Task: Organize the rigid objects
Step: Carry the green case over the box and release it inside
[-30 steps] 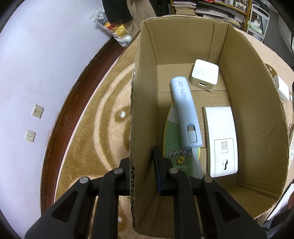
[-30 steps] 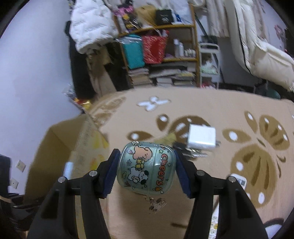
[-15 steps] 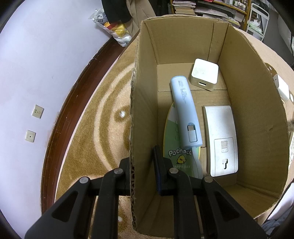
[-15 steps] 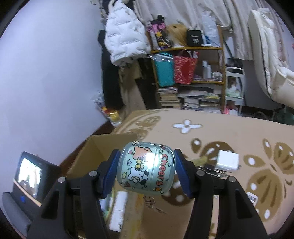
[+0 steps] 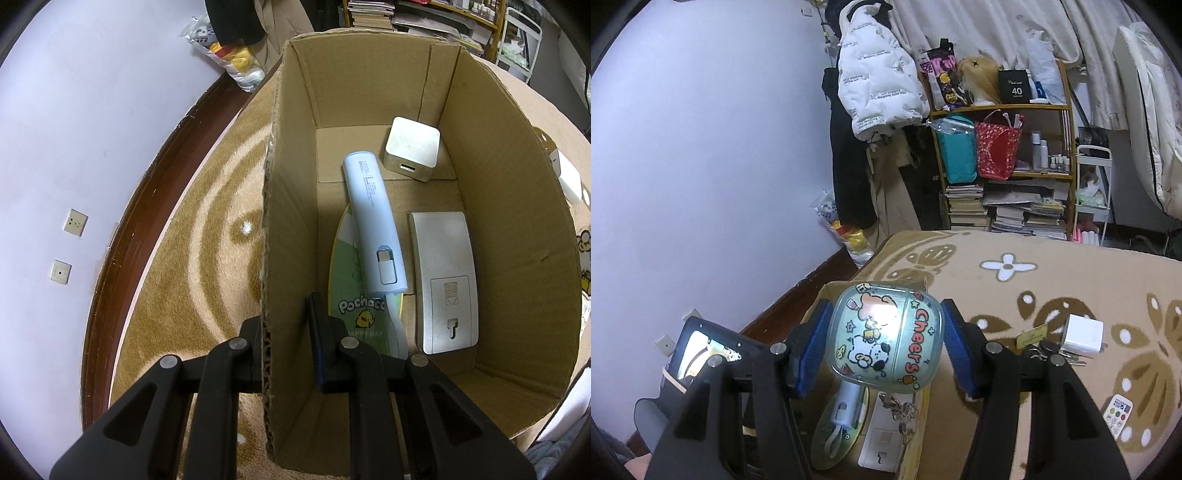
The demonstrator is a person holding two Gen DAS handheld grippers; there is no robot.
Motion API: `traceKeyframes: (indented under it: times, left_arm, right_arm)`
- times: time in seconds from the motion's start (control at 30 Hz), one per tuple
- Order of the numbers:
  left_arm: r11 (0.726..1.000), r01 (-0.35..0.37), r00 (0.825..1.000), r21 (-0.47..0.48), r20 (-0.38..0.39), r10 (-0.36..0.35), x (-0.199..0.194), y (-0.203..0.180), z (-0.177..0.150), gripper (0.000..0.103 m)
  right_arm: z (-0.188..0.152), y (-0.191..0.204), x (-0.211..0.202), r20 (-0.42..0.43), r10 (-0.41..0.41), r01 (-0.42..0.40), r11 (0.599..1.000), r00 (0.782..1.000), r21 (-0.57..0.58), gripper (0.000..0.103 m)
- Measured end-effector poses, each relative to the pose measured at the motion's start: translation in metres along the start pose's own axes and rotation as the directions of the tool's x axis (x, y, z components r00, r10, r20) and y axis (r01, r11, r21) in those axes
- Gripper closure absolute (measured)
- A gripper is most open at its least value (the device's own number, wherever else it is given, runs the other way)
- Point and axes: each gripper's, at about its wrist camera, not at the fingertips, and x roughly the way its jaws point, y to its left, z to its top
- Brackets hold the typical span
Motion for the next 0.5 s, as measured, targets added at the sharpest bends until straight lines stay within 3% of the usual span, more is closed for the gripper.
traceKeyframes:
  times: [0.27, 0.5]
  left_arm:
    - [1.0, 0.0, 1.0, 0.001, -0.002, 0.0, 0.0, 0.001, 0.0, 0.087]
    - [1.0, 0.001, 1.0, 0.0, -0.006, -0.001, 0.002, 0.001, -0.001, 0.086]
  right_arm:
    - [0.001, 0.013, -0.003, 0.002, 0.028, -0.028, 0.999, 1.0, -0.018, 0.041]
    - [-0.012, 0.011, 0.017, -0.069, 0.007, -0.008, 1.0, 0.998, -0.019, 0.041]
